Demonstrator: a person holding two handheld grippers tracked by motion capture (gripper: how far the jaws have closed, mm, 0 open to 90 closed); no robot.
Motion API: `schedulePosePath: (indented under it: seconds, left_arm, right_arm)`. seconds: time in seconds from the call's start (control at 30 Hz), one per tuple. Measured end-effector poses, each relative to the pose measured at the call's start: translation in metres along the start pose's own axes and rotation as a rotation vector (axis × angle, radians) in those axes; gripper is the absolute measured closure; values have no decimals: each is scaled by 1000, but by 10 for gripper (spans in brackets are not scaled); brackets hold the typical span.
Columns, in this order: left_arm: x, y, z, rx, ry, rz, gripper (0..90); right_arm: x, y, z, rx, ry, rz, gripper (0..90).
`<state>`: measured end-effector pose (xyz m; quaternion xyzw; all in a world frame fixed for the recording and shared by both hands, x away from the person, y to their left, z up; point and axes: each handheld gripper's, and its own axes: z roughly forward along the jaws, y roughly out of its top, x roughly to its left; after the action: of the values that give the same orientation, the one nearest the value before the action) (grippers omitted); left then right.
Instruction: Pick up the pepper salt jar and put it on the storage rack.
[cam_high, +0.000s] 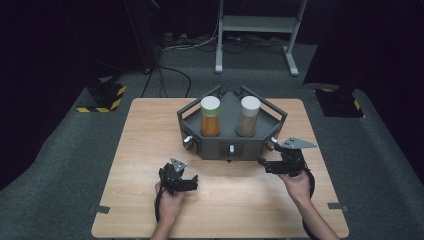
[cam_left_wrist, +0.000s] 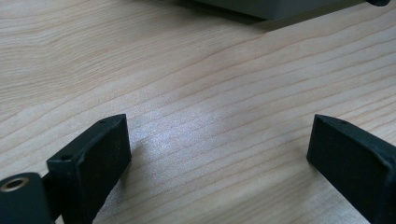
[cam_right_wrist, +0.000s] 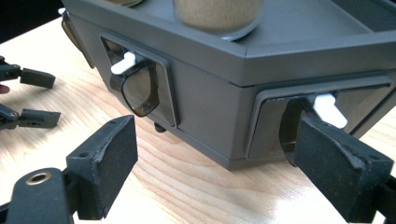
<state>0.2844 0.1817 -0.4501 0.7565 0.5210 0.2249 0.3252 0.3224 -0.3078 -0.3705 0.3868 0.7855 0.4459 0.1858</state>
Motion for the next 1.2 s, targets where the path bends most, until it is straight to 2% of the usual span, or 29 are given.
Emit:
schedulePosePath:
  seconds: [0.67,1.2]
  left_arm:
    - [0,0,0,-1,-1,0,64]
    - [0,0,0,-1,0,-2,67]
  right_arm:
    - [10,-20,11,25,-6,7,137]
    - [25,-48,32,76,-39,53,144]
